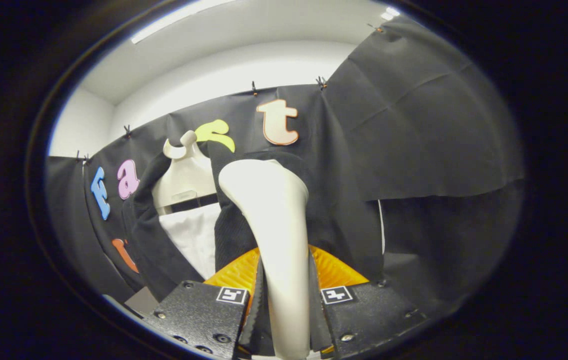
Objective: Iron the clothes twice with a garment steamer, once on the left side and once on the right side.
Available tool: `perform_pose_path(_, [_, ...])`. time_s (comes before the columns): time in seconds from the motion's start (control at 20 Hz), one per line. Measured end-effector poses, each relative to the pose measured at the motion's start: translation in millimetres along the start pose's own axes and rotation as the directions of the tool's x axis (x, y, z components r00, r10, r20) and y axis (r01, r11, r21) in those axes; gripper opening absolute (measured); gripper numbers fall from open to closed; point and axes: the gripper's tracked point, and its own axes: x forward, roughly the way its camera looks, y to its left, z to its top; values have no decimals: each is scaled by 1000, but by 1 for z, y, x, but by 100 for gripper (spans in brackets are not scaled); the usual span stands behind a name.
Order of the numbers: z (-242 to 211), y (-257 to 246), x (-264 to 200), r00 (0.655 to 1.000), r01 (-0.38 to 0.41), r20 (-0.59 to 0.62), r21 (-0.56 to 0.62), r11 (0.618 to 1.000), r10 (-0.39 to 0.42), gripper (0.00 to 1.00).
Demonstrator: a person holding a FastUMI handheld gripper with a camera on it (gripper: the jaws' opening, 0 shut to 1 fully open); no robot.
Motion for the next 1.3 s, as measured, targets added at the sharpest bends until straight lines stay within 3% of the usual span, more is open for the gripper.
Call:
perform_pose_path(0.25, [-19, 3, 14, 999, 42, -25, -43, 998, -43, 41])
perform_pose_path(1.3, [-119, -6, -11, 984, 98, -133, -132, 986, -115, 40])
